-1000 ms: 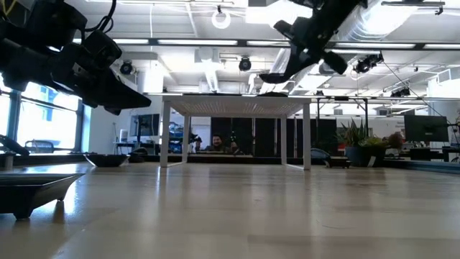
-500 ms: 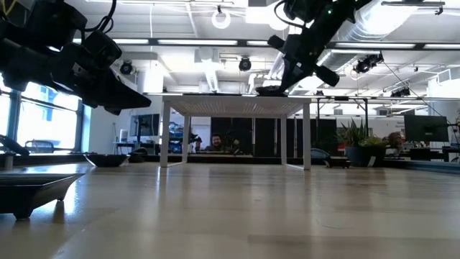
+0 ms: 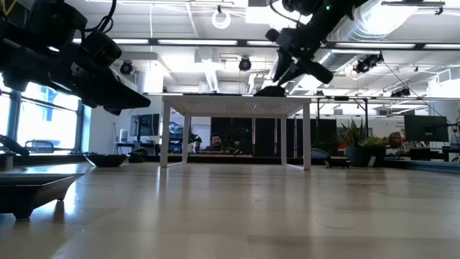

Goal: Pick & Place Mini shaped plates
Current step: Stack the leaf shaped bowl on top of the leaf shaped bowls on the shelf, then stack the drop shaped bowl on top of the drop shaped bowls on the shelf

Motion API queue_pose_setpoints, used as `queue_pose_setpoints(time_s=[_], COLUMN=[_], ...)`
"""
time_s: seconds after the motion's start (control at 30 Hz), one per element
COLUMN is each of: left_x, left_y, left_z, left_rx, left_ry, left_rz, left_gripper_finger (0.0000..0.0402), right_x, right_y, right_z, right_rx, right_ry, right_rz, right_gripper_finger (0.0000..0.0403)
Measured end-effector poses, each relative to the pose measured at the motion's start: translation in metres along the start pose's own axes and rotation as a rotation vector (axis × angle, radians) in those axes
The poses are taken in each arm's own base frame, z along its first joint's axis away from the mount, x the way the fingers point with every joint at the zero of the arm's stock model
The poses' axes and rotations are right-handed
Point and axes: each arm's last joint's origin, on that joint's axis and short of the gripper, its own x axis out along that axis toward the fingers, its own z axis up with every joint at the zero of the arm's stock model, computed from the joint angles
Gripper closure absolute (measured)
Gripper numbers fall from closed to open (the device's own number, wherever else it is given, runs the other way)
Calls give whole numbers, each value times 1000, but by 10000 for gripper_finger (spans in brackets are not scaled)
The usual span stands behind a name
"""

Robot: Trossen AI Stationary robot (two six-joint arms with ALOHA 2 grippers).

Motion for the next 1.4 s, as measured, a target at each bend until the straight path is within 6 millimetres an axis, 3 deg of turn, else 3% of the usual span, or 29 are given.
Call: queue_pose_setpoints(time_s=[0.17,0.33,0.5,0.7,1.0,1.17,1.4], left_x=[0,0,0,0,-5,-14,-41], left_y=[0,0,0,3,4,6,8], left_z=[0,0,0,-4,2,25,67], left_rx=[-3,-6,-7,-37,-20,-2,-71], left_ry=[0,1,1,35,69,123,181], left_rz=[0,-2,12,103,151,275,384], left_gripper_finger=[401,401,401,401,401,401,401], right_x=[-10,-18,-16,-20,-19,-28,-42], right_y=[-3,-3,0,6,68,100,131], right_z=[5,-10,-16,11,61,85,105], right_rx=[139,356,595,759,893,1000,1052], right_ry=[46,24,-38,-200,-443,-579,-627], right_rz=[-59,-31,38,105,19,-51,-126], right_gripper_finger=[354,398,396,401,402,402,402])
